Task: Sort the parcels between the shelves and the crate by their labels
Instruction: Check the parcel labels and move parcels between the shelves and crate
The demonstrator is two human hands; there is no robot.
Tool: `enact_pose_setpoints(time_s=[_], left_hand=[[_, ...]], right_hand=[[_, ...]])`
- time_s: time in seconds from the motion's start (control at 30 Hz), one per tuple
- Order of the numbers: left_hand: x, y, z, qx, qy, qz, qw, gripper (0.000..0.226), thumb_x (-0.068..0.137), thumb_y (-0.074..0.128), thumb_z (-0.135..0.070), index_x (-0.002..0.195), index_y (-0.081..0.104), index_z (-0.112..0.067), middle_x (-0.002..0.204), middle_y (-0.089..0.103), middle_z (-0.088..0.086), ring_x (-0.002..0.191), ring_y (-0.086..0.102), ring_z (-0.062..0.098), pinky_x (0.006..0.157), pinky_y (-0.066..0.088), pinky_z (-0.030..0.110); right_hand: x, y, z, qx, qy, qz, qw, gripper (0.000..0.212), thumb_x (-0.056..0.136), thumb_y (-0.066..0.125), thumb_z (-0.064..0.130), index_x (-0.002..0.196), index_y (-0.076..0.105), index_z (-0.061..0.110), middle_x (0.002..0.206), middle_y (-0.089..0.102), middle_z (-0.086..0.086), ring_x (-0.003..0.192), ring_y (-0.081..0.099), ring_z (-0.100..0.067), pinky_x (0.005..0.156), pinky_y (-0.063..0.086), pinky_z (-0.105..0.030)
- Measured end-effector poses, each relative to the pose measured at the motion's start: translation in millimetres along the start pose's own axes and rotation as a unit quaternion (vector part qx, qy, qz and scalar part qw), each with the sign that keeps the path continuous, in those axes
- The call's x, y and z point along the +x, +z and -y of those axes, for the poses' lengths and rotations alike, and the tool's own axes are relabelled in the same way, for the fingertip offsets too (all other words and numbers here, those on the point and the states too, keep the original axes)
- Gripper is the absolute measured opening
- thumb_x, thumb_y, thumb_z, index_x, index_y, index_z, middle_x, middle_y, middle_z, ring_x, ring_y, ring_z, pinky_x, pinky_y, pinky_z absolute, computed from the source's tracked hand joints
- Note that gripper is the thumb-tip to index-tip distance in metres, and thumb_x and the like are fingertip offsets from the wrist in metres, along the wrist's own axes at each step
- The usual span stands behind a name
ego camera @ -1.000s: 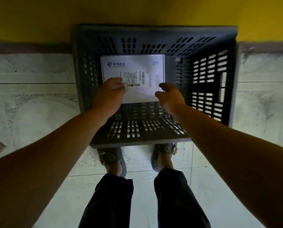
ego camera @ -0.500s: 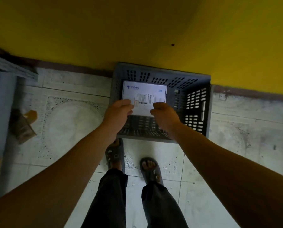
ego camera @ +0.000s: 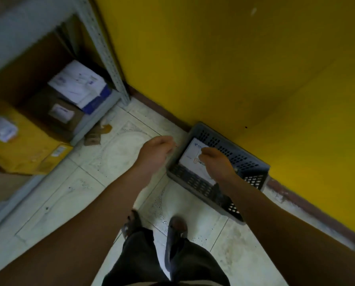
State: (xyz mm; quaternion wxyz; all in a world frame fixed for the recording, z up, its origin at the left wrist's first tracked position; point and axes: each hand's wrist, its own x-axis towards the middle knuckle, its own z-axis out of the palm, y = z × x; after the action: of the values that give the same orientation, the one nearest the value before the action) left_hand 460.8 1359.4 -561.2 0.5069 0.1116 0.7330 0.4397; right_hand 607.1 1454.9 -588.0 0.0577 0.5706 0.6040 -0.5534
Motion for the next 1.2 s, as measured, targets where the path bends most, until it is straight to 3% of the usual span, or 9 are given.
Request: enact_pose_setpoints(time_s=[0.1,0.3,0.6,0.67,0.77,0.8,0.93,1.0,1.2], left_hand=[[-37,-34,-12,-0.028,0.011,-0.037,0.999,0.029,0.095,0.057,-0.022,0.123,0.062,-0.019,0.118,0.065,-0.001,0.107,0.062,0.011,0.088,0.047,0.026],[-111,-116,-21,-0.081,0.061,-0.099,0.990,0.023,0.095,0.056,-0.022,0.116,0.064,-0.022,0.118,0.066,-0.001,0.106,0.063,0.012,0.091,0.047,0.028],[-241,-259,9,-0.153,0.106,-0.229,0.955,0.022,0.097,0.055,-0.024,0.116,0.066,-0.020,0.114,0.069,-0.001,0.105,0.064,0.014,0.092,0.048,0.028],[-269,-289,17,-0.173,0.119,-0.251,0.945,0.016,0.097,0.055,-0.022,0.107,0.067,-0.025,0.114,0.069,-0.001,0.104,0.064,0.015,0.092,0.047,0.030],[-313,-334,27,-0.197,0.142,-0.283,0.928,0.017,0.097,0.055,-0.020,0.109,0.067,-0.021,0.115,0.068,0.001,0.104,0.064,0.016,0.091,0.045,0.030],[-329,-350,30,-0.201,0.150,-0.296,0.921,0.019,0.097,0.055,-0.020,0.111,0.067,-0.019,0.114,0.069,0.001,0.105,0.064,0.016,0.091,0.045,0.030],[-382,-400,40,-0.222,0.177,-0.336,0.898,0.019,0.096,0.056,-0.018,0.112,0.067,-0.016,0.113,0.070,0.003,0.105,0.064,0.018,0.088,0.049,0.027],[-405,-425,43,-0.224,0.188,-0.357,0.887,0.020,0.095,0.058,-0.019,0.113,0.068,-0.016,0.113,0.070,0.003,0.106,0.065,0.018,0.094,0.050,0.031],[-449,-476,51,-0.219,0.209,-0.400,0.865,0.020,0.095,0.058,-0.025,0.113,0.067,-0.024,0.113,0.069,-0.005,0.105,0.063,0.010,0.080,0.048,0.023]], right_hand=[[-31,18,30,-0.021,-0.036,0.022,0.999,0.040,0.102,0.044,0.012,0.140,0.046,0.001,0.141,0.050,-0.020,0.128,0.047,-0.034,0.104,0.038,-0.040],[-86,74,93,-0.024,-0.105,0.065,0.992,0.040,0.100,0.050,0.015,0.139,0.048,0.009,0.143,0.049,-0.008,0.132,0.046,-0.024,0.098,0.035,-0.025],[-206,205,187,-0.002,-0.185,0.124,0.975,0.032,0.097,0.054,0.019,0.128,0.060,0.019,0.127,0.059,0.000,0.115,0.055,-0.019,0.105,0.043,-0.037],[-235,231,204,-0.020,-0.221,0.141,0.965,0.028,0.097,0.053,0.018,0.125,0.061,0.017,0.121,0.061,-0.002,0.105,0.058,-0.015,0.094,0.047,-0.027],[-277,273,229,-0.034,-0.274,0.168,0.946,0.020,0.097,0.054,0.017,0.114,0.062,0.023,0.107,0.060,-0.001,0.082,0.056,-0.009,0.058,0.045,-0.011],[-294,289,239,-0.037,-0.290,0.178,0.940,0.018,0.097,0.055,0.018,0.112,0.062,0.025,0.108,0.060,0.000,0.086,0.057,-0.010,0.058,0.045,-0.011],[-345,340,267,-0.046,-0.339,0.222,0.913,0.026,0.095,0.060,0.021,0.121,0.064,0.020,0.123,0.064,0.000,0.115,0.058,-0.017,0.103,0.046,-0.038],[-369,365,282,-0.049,-0.364,0.245,0.897,0.027,0.095,0.059,0.022,0.121,0.064,0.021,0.122,0.064,0.002,0.115,0.058,-0.015,0.107,0.044,-0.039],[-416,423,312,-0.087,-0.409,0.287,0.862,0.029,0.096,0.057,0.029,0.125,0.060,0.029,0.120,0.061,0.010,0.116,0.055,-0.011,0.107,0.043,-0.038]])
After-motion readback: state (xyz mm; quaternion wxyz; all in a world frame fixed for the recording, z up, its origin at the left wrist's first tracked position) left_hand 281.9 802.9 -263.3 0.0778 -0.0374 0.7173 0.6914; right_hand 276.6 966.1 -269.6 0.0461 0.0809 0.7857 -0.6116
